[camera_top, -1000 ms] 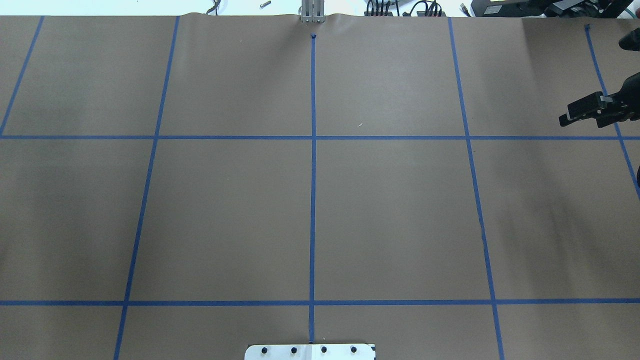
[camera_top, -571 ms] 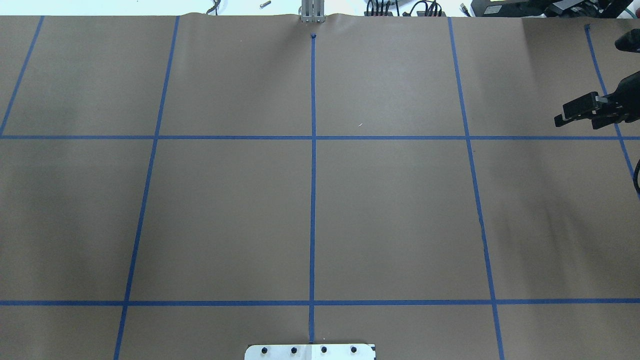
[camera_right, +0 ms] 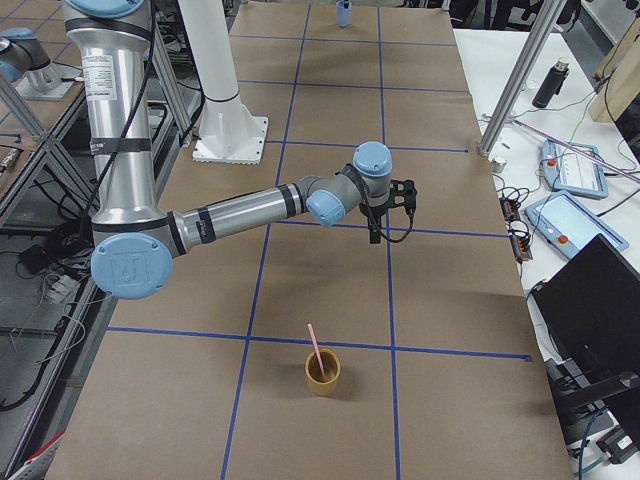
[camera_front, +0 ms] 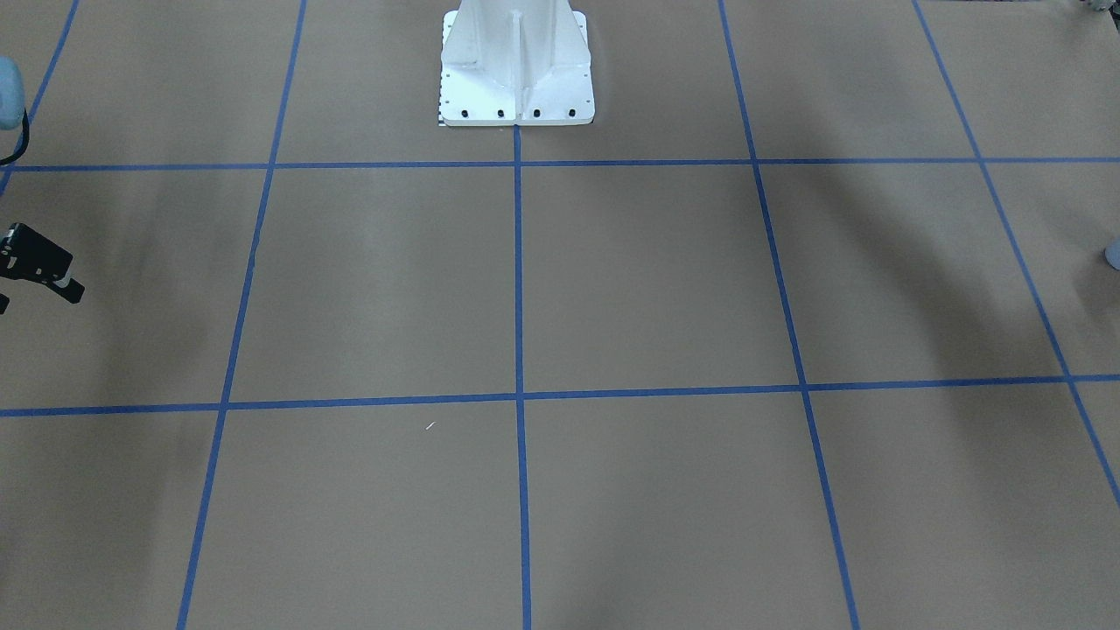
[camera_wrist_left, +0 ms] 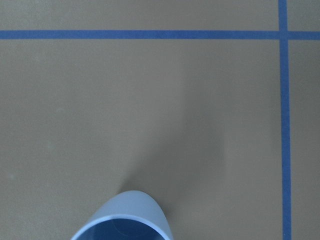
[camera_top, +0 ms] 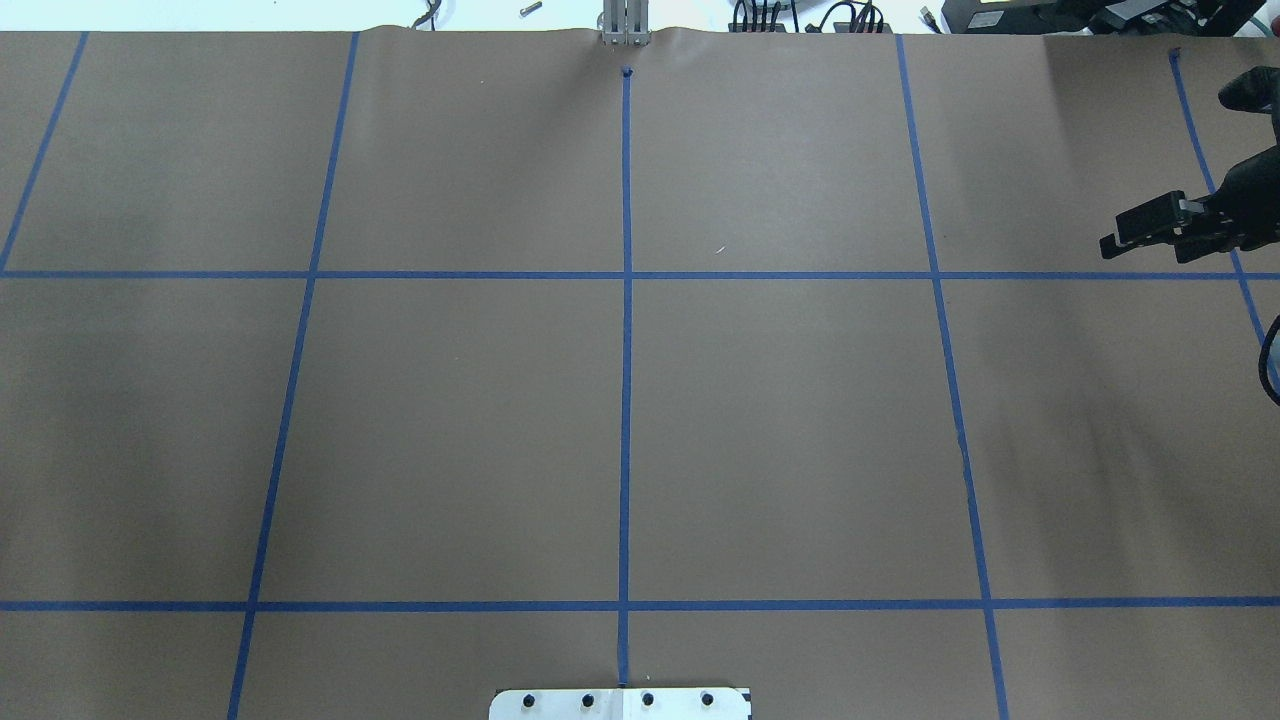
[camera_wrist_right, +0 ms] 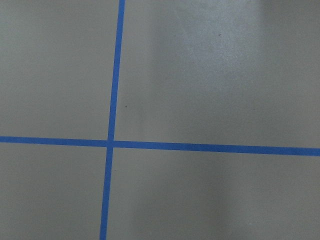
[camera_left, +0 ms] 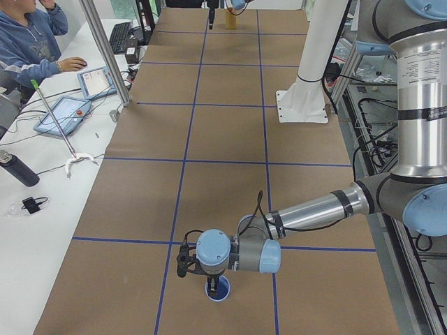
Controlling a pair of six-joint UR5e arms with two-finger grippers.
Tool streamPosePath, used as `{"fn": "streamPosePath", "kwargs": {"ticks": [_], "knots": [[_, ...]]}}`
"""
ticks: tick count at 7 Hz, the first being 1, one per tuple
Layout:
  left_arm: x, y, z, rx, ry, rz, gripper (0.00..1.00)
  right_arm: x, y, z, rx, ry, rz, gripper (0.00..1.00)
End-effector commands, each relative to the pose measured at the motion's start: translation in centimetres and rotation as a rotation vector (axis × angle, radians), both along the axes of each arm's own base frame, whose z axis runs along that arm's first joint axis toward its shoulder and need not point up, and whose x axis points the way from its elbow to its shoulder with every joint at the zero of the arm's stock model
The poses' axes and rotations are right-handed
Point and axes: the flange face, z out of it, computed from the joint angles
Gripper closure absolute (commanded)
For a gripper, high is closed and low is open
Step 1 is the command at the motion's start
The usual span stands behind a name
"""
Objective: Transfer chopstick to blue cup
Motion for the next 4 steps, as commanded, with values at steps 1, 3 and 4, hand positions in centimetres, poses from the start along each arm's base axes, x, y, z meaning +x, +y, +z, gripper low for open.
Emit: {"fn": "streamPosePath", "kwargs": {"ticks": [1, 3, 4], "knots": [[0.23, 1.21, -0.14, -0.015, 0.006, -0.012, 0.02, 0.01, -0.25, 0.33, 0.002, 0.016, 0.011, 0.00], [0.29, 1.69, 0.22, -0.022, 0.006, -0.010, 0.03, 0.02, -0.31, 0.51, 0.000, 0.020, 0.014, 0.00], [0.71, 1.70, 0.38, -0.026, 0.005, 0.001, 0.03, 0.01, -0.45, 0.79, -0.002, 0.027, 0.016, 0.00]]}}
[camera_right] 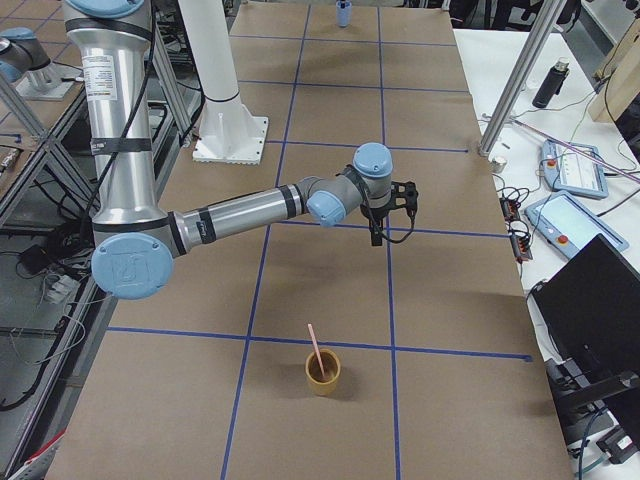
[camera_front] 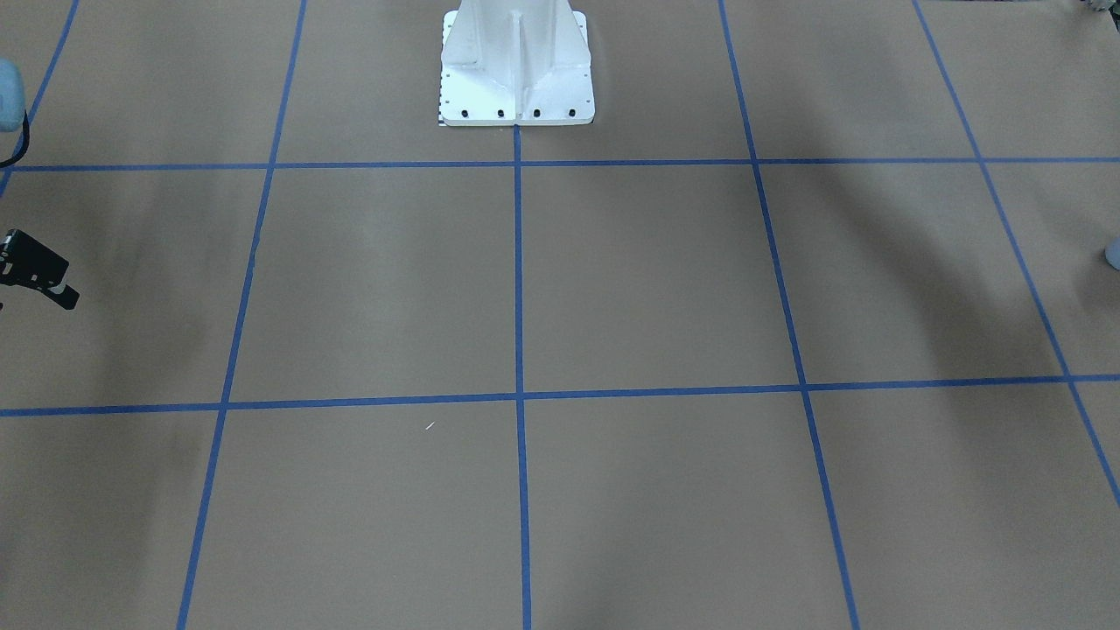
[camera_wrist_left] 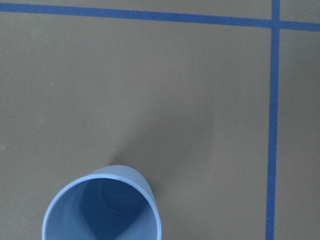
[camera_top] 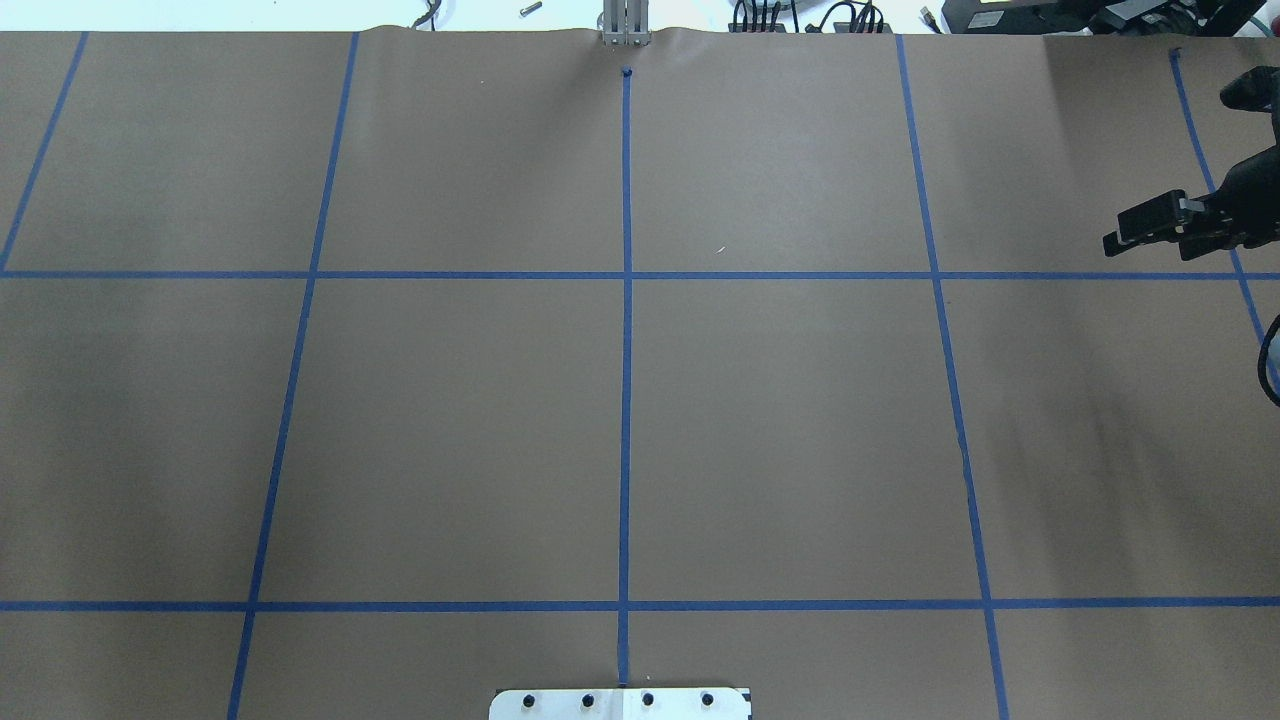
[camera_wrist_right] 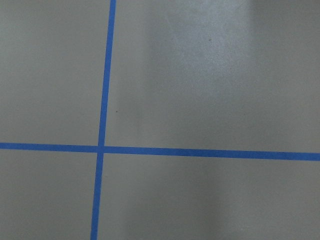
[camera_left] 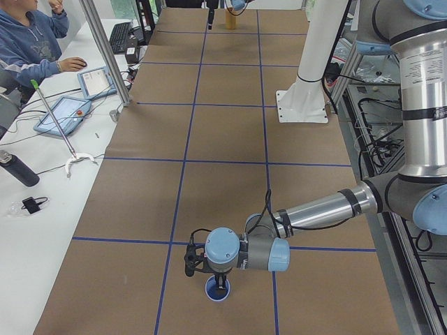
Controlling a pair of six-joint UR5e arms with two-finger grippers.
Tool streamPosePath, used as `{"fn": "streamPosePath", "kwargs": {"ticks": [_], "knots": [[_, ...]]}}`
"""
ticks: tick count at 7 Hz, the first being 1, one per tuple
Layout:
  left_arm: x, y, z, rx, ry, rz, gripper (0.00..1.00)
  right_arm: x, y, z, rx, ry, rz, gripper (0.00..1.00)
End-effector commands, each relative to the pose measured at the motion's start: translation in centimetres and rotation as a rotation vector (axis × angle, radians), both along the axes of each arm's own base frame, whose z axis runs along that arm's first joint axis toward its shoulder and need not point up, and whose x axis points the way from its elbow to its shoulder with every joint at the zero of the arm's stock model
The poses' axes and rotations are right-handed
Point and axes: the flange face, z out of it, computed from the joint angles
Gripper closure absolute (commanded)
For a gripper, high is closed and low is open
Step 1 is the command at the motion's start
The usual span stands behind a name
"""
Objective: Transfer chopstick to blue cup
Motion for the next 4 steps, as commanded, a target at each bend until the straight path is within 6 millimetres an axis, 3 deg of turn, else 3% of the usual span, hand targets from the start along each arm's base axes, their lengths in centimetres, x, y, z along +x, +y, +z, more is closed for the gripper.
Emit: {"fn": "streamPosePath", "kwargs": {"ticks": [1, 4], "knots": [[0.8, -0.1, 0.1, 0.000, -0.002, 0.021, 0.03, 0.0, -0.2, 0.5, 0.001, 0.018, 0.010, 0.00], [2.0, -0.5, 1.1, -0.014, -0.013, 0.054, 0.03, 0.0, -0.3, 0.9, -0.007, 0.021, 0.013, 0.00]]}}
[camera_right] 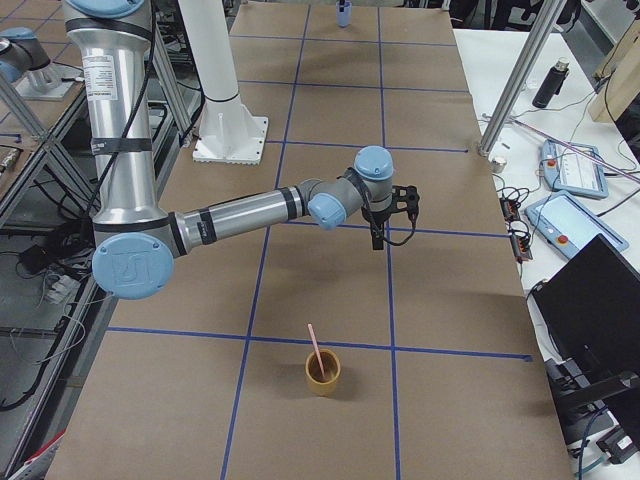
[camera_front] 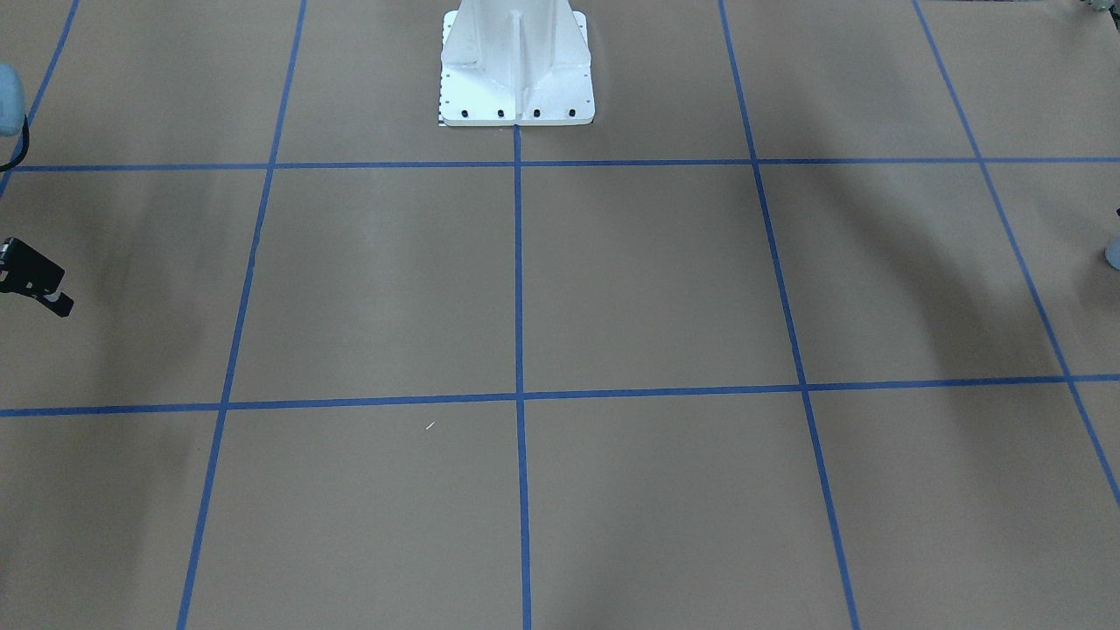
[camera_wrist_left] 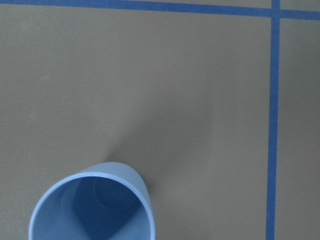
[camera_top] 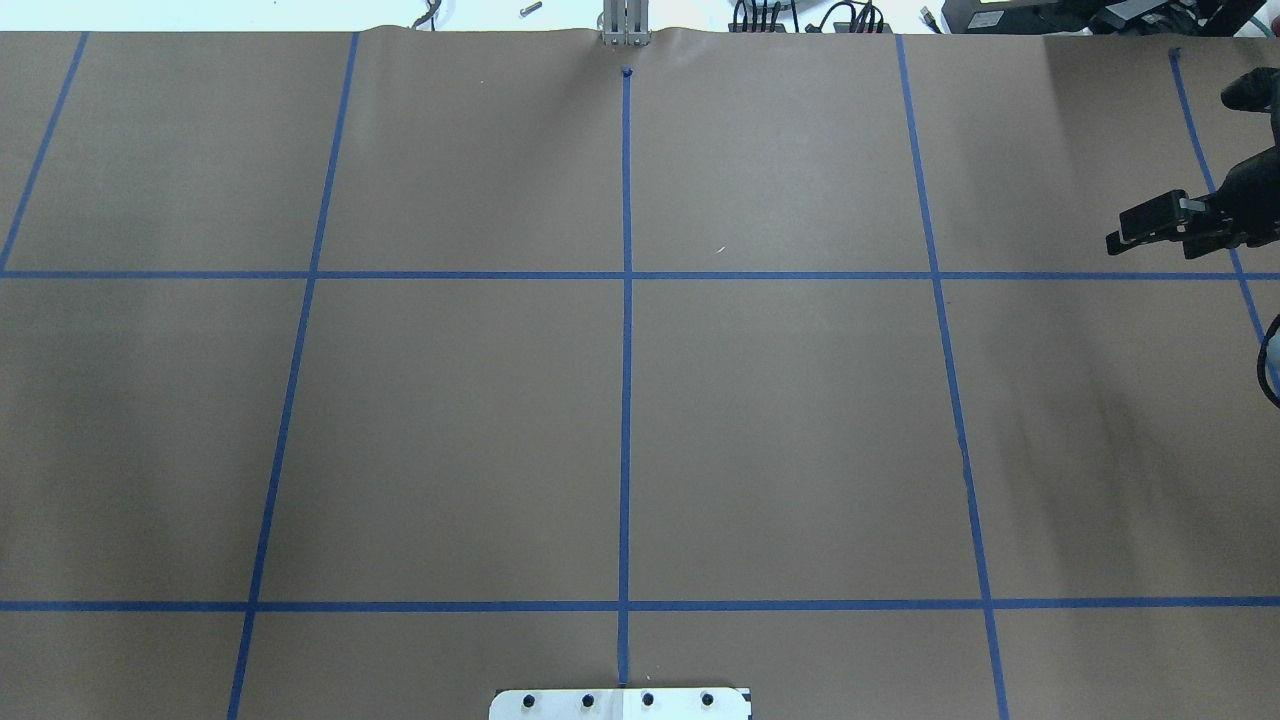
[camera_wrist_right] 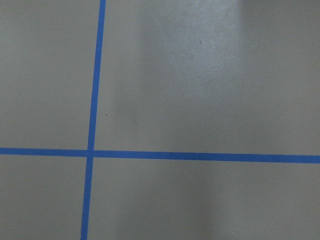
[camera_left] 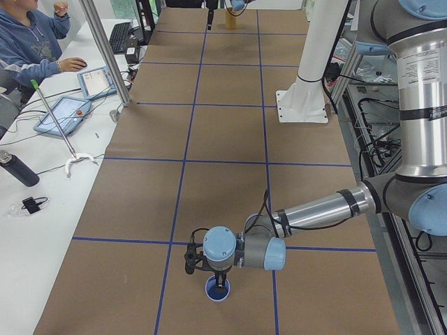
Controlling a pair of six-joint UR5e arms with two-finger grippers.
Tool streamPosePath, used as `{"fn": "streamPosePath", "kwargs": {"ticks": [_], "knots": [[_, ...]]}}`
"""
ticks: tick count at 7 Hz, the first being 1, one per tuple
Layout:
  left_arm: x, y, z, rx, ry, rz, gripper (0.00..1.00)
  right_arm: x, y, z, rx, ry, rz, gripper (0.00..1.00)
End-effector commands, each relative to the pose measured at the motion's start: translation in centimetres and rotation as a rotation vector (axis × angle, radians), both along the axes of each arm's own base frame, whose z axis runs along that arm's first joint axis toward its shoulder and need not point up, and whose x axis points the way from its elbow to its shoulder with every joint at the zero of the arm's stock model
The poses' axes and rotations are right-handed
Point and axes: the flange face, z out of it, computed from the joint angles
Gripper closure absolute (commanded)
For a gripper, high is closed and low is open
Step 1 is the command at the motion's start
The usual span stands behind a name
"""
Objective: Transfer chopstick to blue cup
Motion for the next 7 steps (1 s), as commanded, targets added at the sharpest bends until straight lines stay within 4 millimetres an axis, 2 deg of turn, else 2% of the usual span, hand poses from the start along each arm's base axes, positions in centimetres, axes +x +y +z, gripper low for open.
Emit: {"fn": "streamPosePath", "kwargs": {"ticks": [1, 2, 3, 4, 6, 7], "knots": [[0.4, -0.1, 1.4, -0.021, -0.005, 0.013, 0.04, 0.0, 0.0, 0.1, -0.001, 0.001, 0.000, 0.00], [0.5, -0.3, 2.2, -0.014, -0.004, 0.013, 0.15, 0.0, 0.0, 0.1, -0.002, 0.001, 0.000, 0.00], [0.5, -0.6, 2.1, -0.016, -0.003, 0.008, 0.72, 0.0, 0.0, 0.1, -0.002, 0.001, 0.000, 0.00], [0.6, -1.8, 1.3, -0.019, -0.002, -0.006, 1.00, 0.0, 0.0, 0.1, -0.002, 0.001, 0.001, 0.00], [0.7, -3.3, 0.2, -0.014, 0.006, -0.010, 1.00, -0.5, -0.3, 1.0, -0.015, 0.012, -0.005, 0.00], [0.7, -3.2, 0.4, -0.017, 0.006, -0.009, 1.00, -1.0, -0.3, 1.2, -0.016, 0.019, -0.011, 0.00]]}}
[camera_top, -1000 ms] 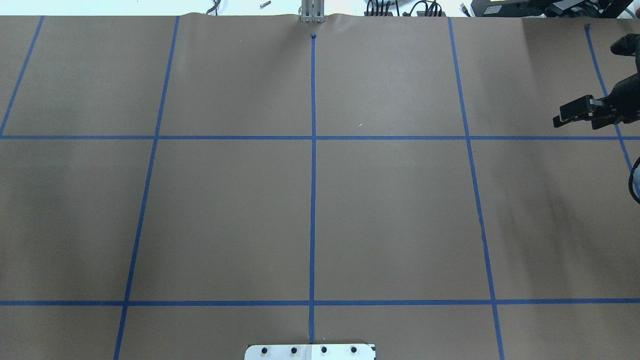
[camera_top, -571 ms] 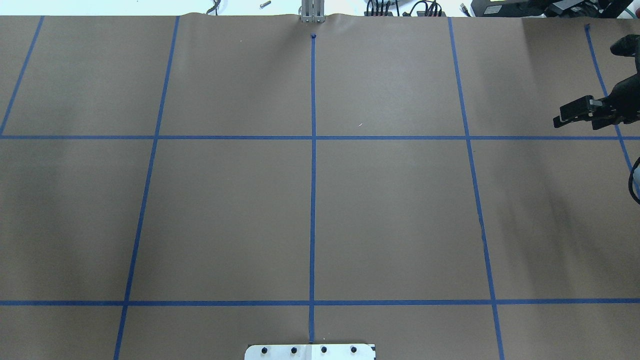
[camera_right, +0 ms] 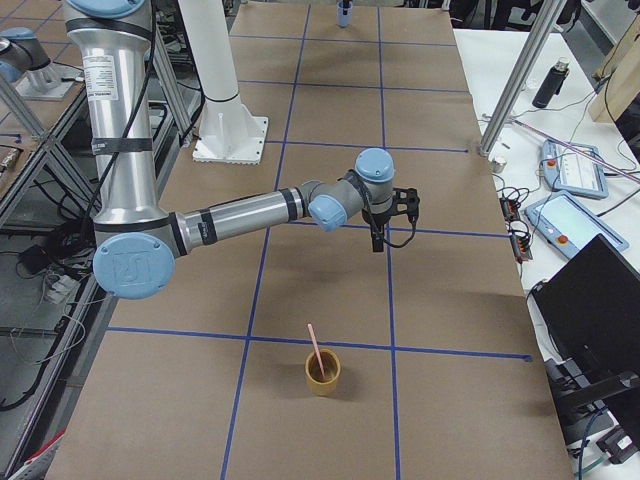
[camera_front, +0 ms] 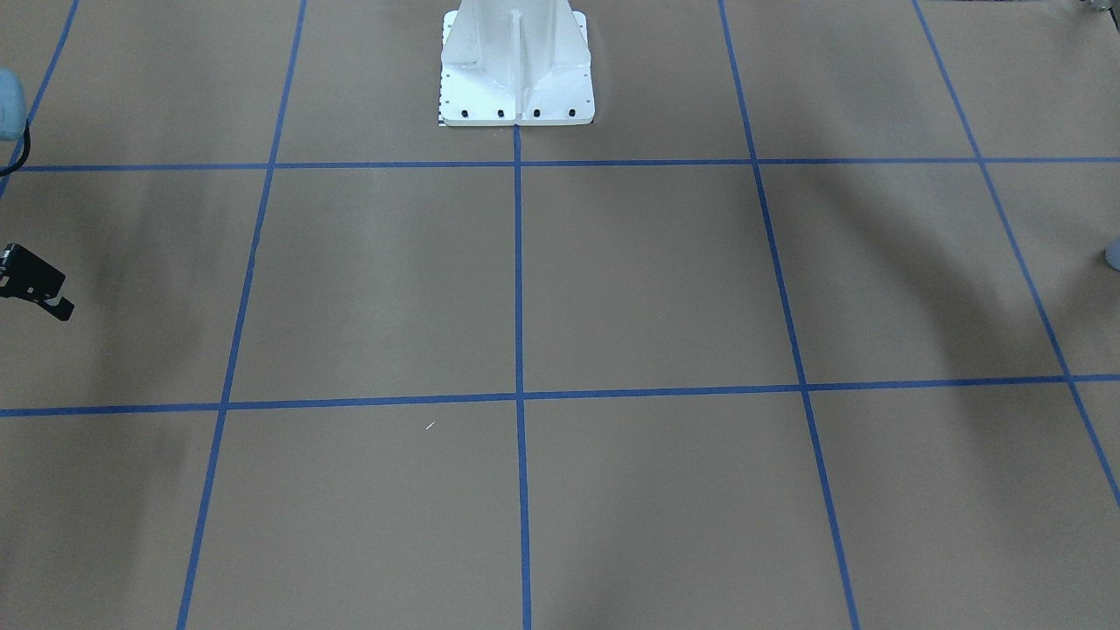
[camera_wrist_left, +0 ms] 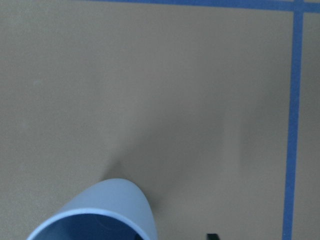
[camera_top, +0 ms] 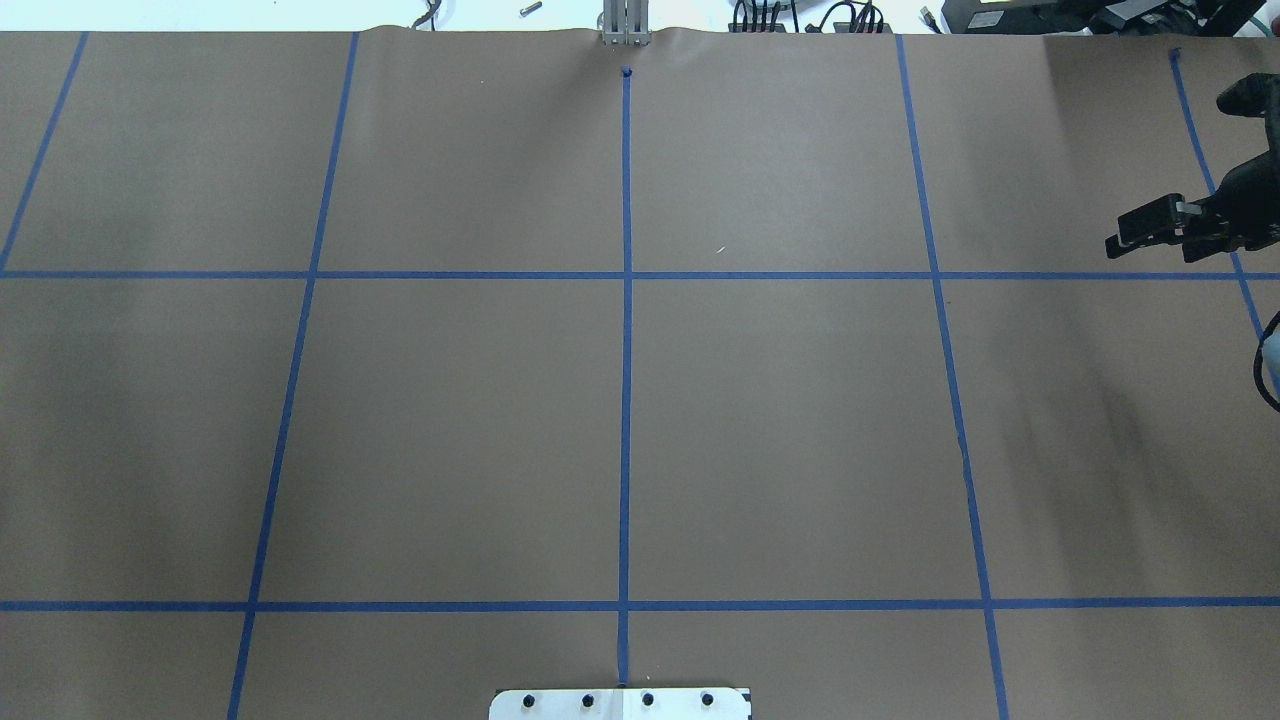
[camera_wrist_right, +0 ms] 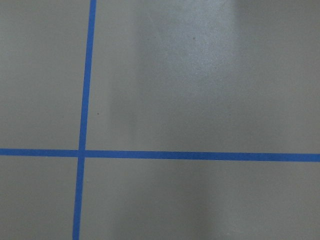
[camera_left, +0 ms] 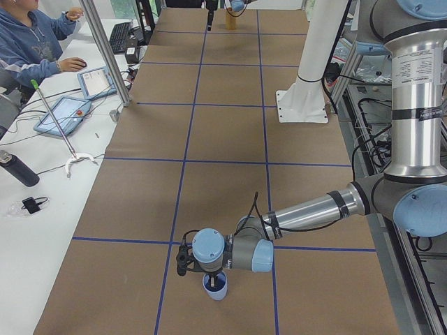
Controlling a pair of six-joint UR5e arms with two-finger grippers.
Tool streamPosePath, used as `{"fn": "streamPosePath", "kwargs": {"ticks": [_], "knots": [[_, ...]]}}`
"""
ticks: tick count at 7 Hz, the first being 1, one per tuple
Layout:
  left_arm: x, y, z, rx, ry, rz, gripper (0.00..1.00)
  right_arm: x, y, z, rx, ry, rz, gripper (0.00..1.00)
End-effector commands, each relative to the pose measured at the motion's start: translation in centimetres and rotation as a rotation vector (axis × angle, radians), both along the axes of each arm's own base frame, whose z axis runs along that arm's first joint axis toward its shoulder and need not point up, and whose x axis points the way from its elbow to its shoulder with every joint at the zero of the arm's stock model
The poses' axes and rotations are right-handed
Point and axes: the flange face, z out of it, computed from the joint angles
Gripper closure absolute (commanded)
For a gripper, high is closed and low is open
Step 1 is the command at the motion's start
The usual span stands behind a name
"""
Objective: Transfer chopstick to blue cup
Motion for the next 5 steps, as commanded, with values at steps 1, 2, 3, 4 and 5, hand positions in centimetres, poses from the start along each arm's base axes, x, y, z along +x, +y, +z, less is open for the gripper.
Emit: {"fn": "streamPosePath", "kwargs": {"ticks": [1, 2, 3, 4, 5], "knots": [[0.0, -0.1, 0.3, 0.000, 0.000, 0.007, 1.00, -1.0, 0.0, 0.5, -0.005, 0.011, -0.013, 0.00], [0.0, 0.1, 0.2, -0.002, 0.003, 0.007, 1.00, -1.3, -0.4, 0.3, -0.002, 0.009, -0.014, 0.00], [0.2, -0.7, -1.4, -0.012, 0.034, 0.007, 1.00, -1.3, -0.4, 0.5, -0.006, 0.011, -0.014, 0.00], [0.5, -2.0, -5.4, -0.021, 0.101, 0.006, 1.00, -1.3, -0.5, 0.2, -0.001, 0.009, -0.014, 0.00], [0.4, -2.8, -10.4, -0.031, 0.106, 0.003, 1.00, -1.3, -0.5, 0.3, -0.002, 0.009, -0.014, 0.00]]}}
